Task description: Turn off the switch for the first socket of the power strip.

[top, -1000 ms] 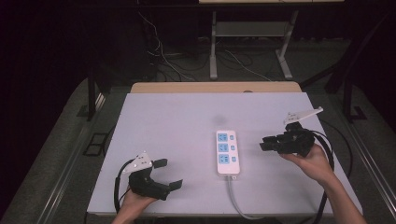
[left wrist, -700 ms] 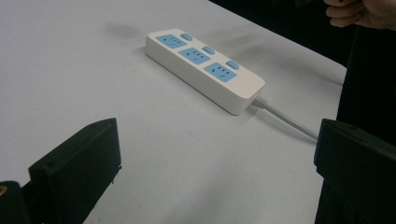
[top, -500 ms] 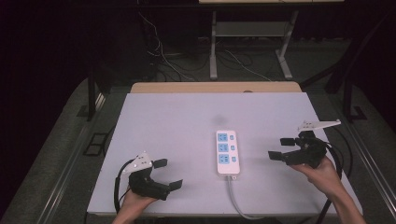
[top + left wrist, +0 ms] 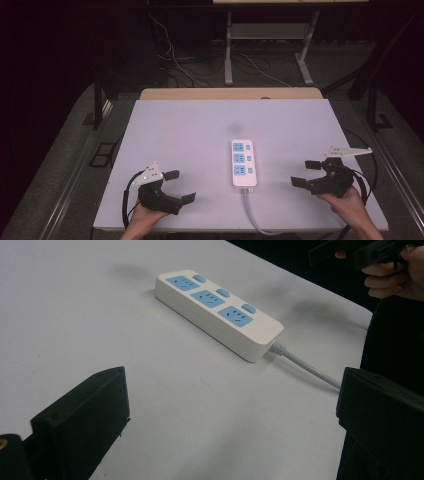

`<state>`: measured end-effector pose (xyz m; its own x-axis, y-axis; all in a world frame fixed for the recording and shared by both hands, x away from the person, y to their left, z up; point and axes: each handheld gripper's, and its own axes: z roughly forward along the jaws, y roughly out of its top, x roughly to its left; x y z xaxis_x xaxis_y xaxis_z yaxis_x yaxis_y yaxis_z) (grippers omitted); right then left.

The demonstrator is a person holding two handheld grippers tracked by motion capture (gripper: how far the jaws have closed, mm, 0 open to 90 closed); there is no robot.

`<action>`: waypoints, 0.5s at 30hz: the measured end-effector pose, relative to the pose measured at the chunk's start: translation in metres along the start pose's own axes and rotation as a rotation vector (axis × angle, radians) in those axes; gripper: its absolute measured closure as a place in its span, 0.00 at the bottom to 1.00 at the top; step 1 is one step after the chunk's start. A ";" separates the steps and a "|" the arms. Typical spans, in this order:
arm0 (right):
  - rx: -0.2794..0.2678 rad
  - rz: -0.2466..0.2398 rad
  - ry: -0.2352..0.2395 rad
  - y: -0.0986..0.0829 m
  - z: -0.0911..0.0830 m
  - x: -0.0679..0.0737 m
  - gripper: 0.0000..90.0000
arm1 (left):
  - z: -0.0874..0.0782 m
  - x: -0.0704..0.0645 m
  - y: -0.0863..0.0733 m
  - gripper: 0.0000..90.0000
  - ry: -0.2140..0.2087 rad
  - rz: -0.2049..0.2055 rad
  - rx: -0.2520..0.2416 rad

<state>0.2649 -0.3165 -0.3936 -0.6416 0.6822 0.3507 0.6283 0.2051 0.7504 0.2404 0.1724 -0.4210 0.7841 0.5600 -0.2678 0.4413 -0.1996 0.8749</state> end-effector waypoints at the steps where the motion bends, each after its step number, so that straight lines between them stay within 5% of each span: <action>1: -0.005 0.001 -0.002 -0.002 0.001 -0.001 0.00 | 0.000 0.000 0.000 0.00 0.000 0.000 0.000; 15: -0.024 0.014 -0.002 -0.029 0.008 0.001 0.00 | -0.001 0.000 0.000 0.00 0.001 0.002 0.002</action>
<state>0.2491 -0.3158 -0.4197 -0.6315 0.6867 0.3601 0.6267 0.1785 0.7586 0.2401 0.1729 -0.4208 0.7845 0.5605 -0.2655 0.4406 -0.2024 0.8746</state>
